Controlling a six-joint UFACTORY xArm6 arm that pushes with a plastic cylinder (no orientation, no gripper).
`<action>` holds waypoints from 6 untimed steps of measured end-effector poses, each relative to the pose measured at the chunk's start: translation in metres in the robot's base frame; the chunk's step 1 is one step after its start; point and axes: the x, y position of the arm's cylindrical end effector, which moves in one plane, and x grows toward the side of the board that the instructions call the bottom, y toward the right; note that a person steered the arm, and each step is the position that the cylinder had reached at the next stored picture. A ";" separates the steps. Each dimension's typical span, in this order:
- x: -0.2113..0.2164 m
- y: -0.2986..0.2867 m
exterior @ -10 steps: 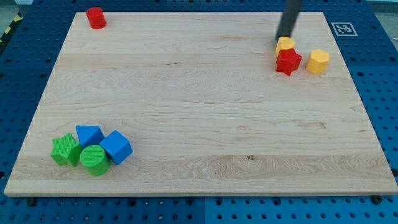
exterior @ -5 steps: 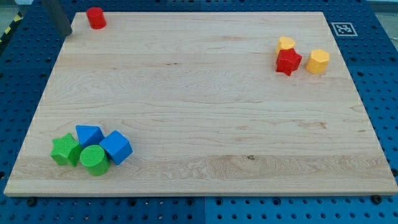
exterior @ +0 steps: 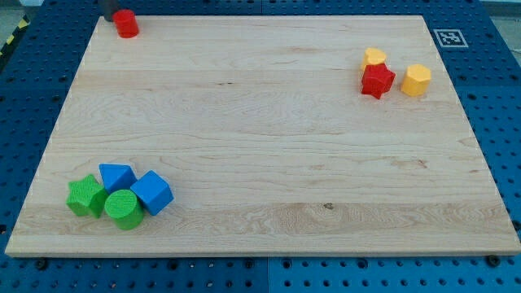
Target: Push the red circle right and down
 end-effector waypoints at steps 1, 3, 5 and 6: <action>0.000 0.030; 0.016 0.020; 0.039 0.035; 0.041 0.052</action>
